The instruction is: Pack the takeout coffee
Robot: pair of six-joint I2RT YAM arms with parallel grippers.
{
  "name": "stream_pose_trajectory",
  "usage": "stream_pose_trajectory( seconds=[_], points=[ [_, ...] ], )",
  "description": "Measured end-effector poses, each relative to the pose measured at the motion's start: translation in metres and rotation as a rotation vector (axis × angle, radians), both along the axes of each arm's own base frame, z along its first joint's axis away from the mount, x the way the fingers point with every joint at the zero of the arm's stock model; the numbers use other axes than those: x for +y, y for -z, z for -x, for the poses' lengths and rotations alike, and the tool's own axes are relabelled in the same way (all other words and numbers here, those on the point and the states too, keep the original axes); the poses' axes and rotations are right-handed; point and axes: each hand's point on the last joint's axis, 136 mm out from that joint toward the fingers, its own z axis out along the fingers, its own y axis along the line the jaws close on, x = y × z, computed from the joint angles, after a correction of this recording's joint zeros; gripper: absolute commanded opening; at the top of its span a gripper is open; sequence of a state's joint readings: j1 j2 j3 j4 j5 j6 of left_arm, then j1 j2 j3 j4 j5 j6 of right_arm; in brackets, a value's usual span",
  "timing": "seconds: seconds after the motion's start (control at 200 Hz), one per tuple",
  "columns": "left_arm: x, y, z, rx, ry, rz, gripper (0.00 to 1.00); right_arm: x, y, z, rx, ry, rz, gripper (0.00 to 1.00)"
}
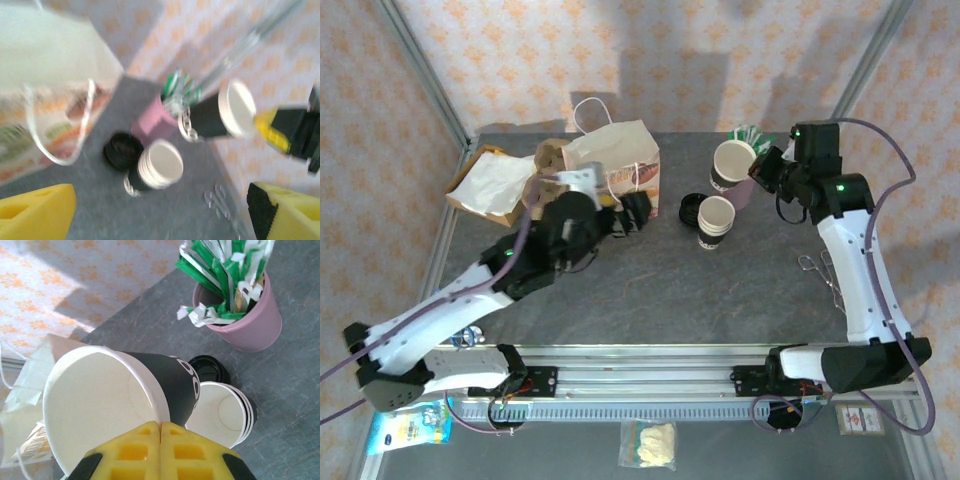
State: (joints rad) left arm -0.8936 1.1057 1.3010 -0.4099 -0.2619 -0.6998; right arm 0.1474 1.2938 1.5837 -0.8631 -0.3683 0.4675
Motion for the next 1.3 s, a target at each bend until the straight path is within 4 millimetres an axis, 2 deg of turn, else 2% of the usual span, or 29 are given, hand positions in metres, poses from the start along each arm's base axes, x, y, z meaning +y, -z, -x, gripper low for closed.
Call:
stream_pose_trajectory(
  seconds=[0.05,0.11,0.185,0.27,0.35,0.47,0.566,0.861,1.101,1.301],
  points=[
    [0.023,-0.021,0.005,-0.046,-0.063,0.026,0.90,0.013,-0.007,0.007,-0.006,-0.043,0.016,0.00],
    [0.053,-0.044,0.012,-0.097,-0.145,0.060,0.90,0.040,-0.012,0.016,-0.010,-0.127,0.032,0.00],
    [0.085,-0.065,0.022,-0.148,-0.236,0.082,0.91,0.081,-0.003,0.034,0.013,-0.249,0.046,0.00],
    [0.112,-0.078,0.030,-0.184,-0.315,0.091,0.92,0.120,0.032,0.060,0.093,-0.368,0.068,0.00],
    [0.128,-0.084,0.034,-0.200,-0.369,0.079,0.92,0.138,0.078,0.080,0.192,-0.423,0.096,0.00],
    [0.132,-0.078,0.033,-0.188,-0.392,0.037,0.93,0.141,0.141,0.104,0.335,-0.438,0.140,0.00],
    [0.126,-0.070,0.028,-0.170,-0.387,0.000,0.93,0.139,0.164,0.110,0.379,-0.431,0.155,0.00],
    [0.101,-0.034,0.016,-0.106,-0.334,-0.089,0.93,0.141,0.194,0.098,0.393,-0.405,0.192,0.00],
    [0.104,-0.026,0.013,-0.091,-0.340,-0.101,0.93,0.139,0.212,0.097,0.408,-0.398,0.211,0.00],
    [0.108,-0.024,0.013,-0.087,-0.342,-0.098,0.93,0.133,0.218,0.097,0.413,-0.380,0.235,0.23]
  ],
)
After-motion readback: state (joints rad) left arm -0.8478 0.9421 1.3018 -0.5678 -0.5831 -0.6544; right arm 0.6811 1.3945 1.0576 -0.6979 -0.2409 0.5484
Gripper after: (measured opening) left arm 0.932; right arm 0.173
